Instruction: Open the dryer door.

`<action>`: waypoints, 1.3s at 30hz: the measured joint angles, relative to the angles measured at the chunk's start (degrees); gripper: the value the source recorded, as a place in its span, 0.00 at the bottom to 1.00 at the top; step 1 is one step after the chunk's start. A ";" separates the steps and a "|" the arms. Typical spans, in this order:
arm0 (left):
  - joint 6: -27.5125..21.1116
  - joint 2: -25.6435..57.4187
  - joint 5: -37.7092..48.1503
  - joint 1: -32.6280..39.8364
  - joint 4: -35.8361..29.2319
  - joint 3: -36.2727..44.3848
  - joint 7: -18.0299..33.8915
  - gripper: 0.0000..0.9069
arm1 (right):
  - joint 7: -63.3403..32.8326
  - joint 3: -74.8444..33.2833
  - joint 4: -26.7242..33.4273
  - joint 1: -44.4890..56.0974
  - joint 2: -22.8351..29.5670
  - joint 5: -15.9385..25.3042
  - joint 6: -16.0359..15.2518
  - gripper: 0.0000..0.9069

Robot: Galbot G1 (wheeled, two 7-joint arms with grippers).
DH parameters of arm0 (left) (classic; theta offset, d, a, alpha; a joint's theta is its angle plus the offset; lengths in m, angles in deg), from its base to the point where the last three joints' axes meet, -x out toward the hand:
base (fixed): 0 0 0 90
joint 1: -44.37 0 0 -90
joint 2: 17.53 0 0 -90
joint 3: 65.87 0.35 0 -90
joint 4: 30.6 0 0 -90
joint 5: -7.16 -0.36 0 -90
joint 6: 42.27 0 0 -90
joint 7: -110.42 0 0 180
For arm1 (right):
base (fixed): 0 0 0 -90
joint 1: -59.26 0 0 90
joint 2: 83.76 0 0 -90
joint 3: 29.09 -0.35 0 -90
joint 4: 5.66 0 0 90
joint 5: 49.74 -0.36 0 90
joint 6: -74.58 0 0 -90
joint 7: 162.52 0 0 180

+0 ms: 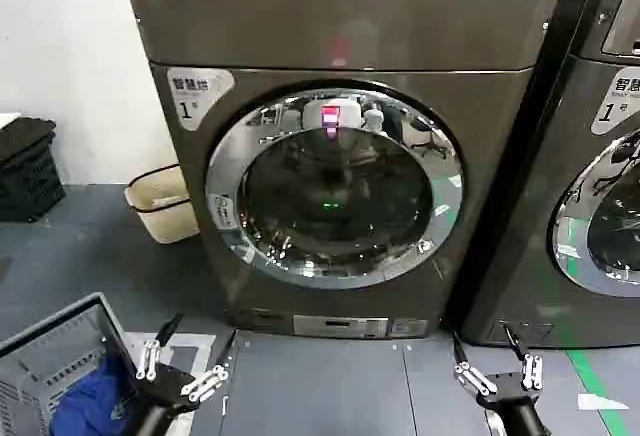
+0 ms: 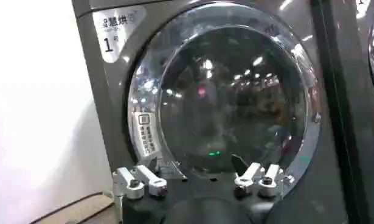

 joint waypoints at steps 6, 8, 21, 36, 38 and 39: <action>0.00 -0.02 -0.23 -0.10 -0.06 0.10 -0.03 1.00 | 3.31 -0.53 1.35 -3.44 -2.96 -2.69 -1.44 1.00; 0.01 0.02 -0.33 -0.33 -0.15 0.06 -0.03 1.00 | 4.21 -0.65 2.17 -4.59 -4.37 -4.27 -1.36 1.00; 1.88 1.40 -0.61 -2.08 -1.82 -0.88 -0.03 1.00 | 6.62 2.39 10.63 -15.44 -15.88 -14.44 -0.41 1.00; 2.97 0.13 -2.64 -3.36 -3.32 -0.62 -0.85 1.00 | 6.57 14.76 18.90 -32.69 -23.18 -18.47 -0.48 1.00; 2.97 0.02 -2.85 -3.28 -3.36 -0.51 -0.94 1.00 | 6.55 16.80 19.90 -34.90 -23.82 -18.83 -0.59 1.00; 2.96 -0.07 -2.93 -3.26 -3.37 -0.48 -0.96 1.00 | 6.51 17.74 20.33 -35.91 -24.13 -19.02 -0.65 1.00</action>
